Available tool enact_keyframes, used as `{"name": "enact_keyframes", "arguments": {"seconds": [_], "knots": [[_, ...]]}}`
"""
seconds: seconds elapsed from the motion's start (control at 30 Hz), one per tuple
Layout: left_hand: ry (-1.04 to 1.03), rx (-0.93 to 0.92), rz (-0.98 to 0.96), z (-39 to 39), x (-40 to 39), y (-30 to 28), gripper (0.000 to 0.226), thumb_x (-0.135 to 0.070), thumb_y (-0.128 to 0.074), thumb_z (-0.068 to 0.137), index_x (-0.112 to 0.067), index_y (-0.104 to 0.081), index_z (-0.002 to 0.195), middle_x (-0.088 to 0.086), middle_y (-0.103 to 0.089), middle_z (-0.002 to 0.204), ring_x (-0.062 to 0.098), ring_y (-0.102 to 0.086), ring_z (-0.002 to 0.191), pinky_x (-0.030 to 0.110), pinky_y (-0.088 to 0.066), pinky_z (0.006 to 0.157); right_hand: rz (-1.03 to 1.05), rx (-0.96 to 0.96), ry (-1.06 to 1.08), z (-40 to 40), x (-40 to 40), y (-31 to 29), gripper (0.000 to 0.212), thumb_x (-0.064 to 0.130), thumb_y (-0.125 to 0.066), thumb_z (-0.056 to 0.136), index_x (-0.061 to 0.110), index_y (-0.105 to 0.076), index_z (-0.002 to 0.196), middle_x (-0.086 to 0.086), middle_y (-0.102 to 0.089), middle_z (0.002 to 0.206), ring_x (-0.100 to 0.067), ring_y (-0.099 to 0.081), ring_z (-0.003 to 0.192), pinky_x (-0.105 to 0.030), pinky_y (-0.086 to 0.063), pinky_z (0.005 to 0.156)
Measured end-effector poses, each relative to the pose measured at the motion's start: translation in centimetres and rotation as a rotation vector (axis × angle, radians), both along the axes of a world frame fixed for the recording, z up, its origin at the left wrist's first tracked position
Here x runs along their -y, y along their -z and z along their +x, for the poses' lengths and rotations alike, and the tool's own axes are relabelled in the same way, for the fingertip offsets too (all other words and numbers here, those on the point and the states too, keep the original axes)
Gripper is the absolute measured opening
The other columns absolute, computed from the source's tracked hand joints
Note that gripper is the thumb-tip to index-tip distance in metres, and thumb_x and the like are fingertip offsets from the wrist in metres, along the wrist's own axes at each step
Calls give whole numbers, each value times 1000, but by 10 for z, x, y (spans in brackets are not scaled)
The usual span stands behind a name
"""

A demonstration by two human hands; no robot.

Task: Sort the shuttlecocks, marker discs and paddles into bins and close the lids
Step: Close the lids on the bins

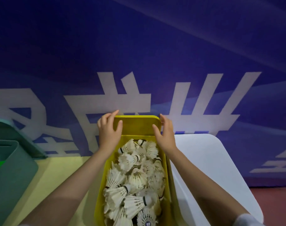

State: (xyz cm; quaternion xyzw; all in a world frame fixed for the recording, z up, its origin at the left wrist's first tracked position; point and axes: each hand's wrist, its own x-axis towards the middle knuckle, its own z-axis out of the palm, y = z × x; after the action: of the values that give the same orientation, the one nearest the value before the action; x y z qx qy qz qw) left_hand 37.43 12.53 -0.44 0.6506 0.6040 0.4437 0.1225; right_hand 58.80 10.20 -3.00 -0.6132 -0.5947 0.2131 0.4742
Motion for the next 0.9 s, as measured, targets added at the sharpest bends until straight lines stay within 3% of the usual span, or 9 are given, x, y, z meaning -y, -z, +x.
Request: {"name": "enact_keyframes", "arguments": {"seconds": [0.07, 0.17, 0.37, 0.47, 0.57, 0.7, 0.8, 0.9], "knots": [[-21, 57, 24, -3, -3, 9, 30, -29, -55, 94, -27, -58, 124, -1, -43, 124, 19, -37, 120, 32, -39, 98, -20, -72, 26, -2, -6, 4, 35, 40, -50, 96, 21, -52, 125, 4, -45, 122, -10, -48, 112, -31, -45, 98], [-14, 121, 18, -6, -3, 17, 26, -31, -55, 94, -28, -63, 119, -5, -42, 123, 15, -39, 118, 26, -36, 94, -70, -191, 2, -9, -14, 2, 21, 38, -46, 98, 21, -54, 108, 3, -50, 107, -7, -51, 97, -25, -47, 85], [-112, 233, -33, -11, -12, -10, 17, -33, -59, 92, -23, -69, 100, -3, -46, 111, 20, -42, 111, 23, -32, 87, -80, -289, -28, -25, -18, -29, 21, 33, -45, 100, 15, -52, 107, 8, -53, 91, -6, -50, 85, -11, -43, 67], [-107, 293, 6, -12, -7, -35, 11, -33, -60, 91, -26, -67, 97, -3, -47, 111, 18, -43, 109, 24, -36, 85, -2, -325, -44, -27, -10, -62, 21, 33, -48, 99, 15, -54, 108, 9, -55, 94, -3, -52, 86, -7, -44, 66], [-99, 371, 76, -9, 7, -70, 10, -36, -61, 89, -28, -65, 95, -10, -43, 106, 16, -45, 109, 29, -43, 90, 72, -352, -71, -26, 7, -101, 20, 33, -49, 98, 18, -54, 108, 12, -56, 96, -2, -53, 89, -11, -44, 69], [-82, 496, 116, -8, 42, -107, 6, -39, -60, 89, -34, -60, 92, -11, -42, 105, 14, -48, 107, 26, -44, 88, 138, -428, -121, -23, 39, -128, 14, 32, -52, 97, 20, -56, 103, 8, -56, 95, -4, -52, 90, -16, -43, 74], [-91, 621, 91, -10, 72, -110, 11, -38, -57, 92, -29, -61, 98, -5, -47, 109, 7, -51, 94, 17, -42, 77, 127, -463, -153, -23, 71, -124, 21, 42, -51, 89, 22, -56, 95, 7, -56, 94, -8, -52, 90, -23, -44, 75], [-112, 693, -2, -16, 97, -98, 17, -35, -54, 94, -22, -61, 104, -2, -53, 106, 7, -53, 89, 15, -39, 67, 67, -543, -97, -25, 101, -110, 23, 39, -46, 97, 22, -52, 85, 5, -52, 85, -7, -49, 82, -25, -40, 73]]}}
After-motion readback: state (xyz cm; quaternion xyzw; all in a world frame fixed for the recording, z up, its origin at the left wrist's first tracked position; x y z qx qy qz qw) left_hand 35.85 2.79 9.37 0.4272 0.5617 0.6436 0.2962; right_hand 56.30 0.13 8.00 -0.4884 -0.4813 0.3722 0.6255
